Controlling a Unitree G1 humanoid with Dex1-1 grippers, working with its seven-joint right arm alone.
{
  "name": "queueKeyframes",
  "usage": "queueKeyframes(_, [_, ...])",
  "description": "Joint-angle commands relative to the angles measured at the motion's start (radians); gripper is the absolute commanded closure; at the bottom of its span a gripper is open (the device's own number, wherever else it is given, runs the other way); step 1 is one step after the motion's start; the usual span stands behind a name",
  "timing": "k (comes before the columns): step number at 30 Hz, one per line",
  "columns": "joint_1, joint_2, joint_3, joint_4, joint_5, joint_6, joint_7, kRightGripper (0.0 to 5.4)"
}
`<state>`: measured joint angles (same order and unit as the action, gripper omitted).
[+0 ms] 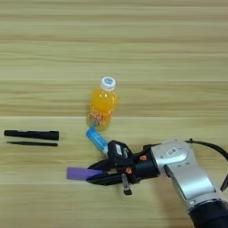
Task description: Move the objects on the table
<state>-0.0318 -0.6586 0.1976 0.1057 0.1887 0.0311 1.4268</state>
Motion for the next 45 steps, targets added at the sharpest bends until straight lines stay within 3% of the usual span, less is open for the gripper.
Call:
queueKeyframes(1, [-0.032,-0.037,-0.018,-0.018,-0.013,-0.011,-0.036,4.62])
queueKeyframes(11, [-0.034,-0.039,-0.021,-0.022,-0.009,-0.007,-0.035,4.62])
queueKeyframes(12, [-0.035,-0.039,-0.022,-0.023,-0.008,-0.006,-0.036,4.26])
queueKeyframes(20, [-0.046,-0.030,-0.039,-0.033,0.015,0.009,-0.036,3.33])
queueKeyframes(28, [-0.073,-0.003,-0.112,-0.102,0.191,0.142,-0.013,2.21])
queueKeyframes(34, [-0.085,0.003,-0.149,-0.154,0.267,0.206,-0.017,1.34])
queueKeyframes(38, [-0.098,0.013,-0.203,-0.219,0.356,0.269,-0.024,0.87])
queueKeyframes(45, [-0.146,0.038,-0.316,-0.474,0.547,0.384,-0.149,0.06])
